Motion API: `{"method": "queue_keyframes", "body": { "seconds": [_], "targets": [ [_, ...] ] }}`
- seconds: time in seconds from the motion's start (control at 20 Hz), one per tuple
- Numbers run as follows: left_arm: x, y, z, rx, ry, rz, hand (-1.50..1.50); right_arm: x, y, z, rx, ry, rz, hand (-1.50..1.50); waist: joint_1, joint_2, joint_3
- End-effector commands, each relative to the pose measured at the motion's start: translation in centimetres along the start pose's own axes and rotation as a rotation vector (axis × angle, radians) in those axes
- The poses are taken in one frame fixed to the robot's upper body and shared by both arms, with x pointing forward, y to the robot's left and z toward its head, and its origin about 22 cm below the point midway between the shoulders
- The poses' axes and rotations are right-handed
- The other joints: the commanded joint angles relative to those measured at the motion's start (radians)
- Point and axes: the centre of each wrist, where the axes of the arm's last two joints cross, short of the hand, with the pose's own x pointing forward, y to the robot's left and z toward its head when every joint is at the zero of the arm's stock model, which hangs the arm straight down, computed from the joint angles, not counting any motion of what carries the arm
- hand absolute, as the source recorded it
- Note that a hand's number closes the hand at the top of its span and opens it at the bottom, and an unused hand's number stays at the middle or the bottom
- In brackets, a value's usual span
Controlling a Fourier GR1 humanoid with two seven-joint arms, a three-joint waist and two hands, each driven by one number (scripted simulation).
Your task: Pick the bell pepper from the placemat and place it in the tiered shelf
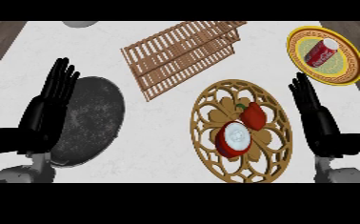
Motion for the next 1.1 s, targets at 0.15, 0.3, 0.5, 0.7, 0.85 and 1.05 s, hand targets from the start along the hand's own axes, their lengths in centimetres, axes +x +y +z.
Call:
{"method": "queue_keyframes", "body": {
  "seconds": [0.15,0.3,0.5,0.7,0.85,1.05],
  "targets": [
    [0.2,0.2,-0.7,0.044,0.014,-0.057,0.0,5.7,5.3,-3.9,0.591,-0.128,0.007,1.5,0.079,0.017,0.009],
    [-0.5,0.5,-0.8,0.079,0.088,-0.082,0.0,9.1,3.4,-8.4,0.459,-0.193,0.28,1.5,0.06,0.018,0.009],
    [-0.6,-0.2,-0.6,0.098,0.108,-0.073,0.0,7.6,3.7,-9.9,0.799,-0.091,-0.203,-1.5,0.045,0.019,0.012],
    [-0.6,-1.6,-0.3,0.096,0.106,-0.076,0.0,11.4,-0.6,-13.0,0.974,-0.165,-0.157,-1.5,0.039,0.017,0.011],
    [-0.6,-0.8,0.1,0.123,0.113,-0.087,0.0,15.0,-1.5,-13.5,1.118,-0.17,0.041,-1.5,0.03,0.01,0.01],
    [-0.6,0.4,-0.2,0.123,0.135,-0.086,0.0,18.9,-1.3,-13.2,1.271,-0.175,0.346,-1.5,0.022,0.009,0.01]
  ]
}}
